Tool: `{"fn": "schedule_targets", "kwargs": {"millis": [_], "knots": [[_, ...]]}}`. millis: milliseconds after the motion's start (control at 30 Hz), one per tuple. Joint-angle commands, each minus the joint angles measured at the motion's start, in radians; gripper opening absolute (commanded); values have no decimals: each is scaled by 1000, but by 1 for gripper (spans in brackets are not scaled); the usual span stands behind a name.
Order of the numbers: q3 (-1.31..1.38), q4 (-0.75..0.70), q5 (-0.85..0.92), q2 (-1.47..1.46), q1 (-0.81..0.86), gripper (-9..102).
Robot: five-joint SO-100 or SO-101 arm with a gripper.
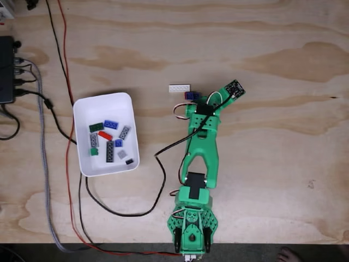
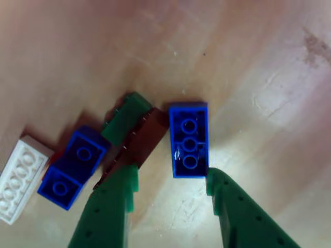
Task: Put all lego bricks in the bin.
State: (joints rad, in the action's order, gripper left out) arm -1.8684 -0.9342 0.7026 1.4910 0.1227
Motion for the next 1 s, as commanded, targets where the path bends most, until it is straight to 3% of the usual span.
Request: {"fn": "schedule_targets", "kwargs": {"millis": [0,400,567,967], "knots": [[84,44,-17,-5,35,16],[161,64,-49,-152,-52,16],[149,41,-31,-156,-77,4],[126,-107,94,-92,-31,25]]}}
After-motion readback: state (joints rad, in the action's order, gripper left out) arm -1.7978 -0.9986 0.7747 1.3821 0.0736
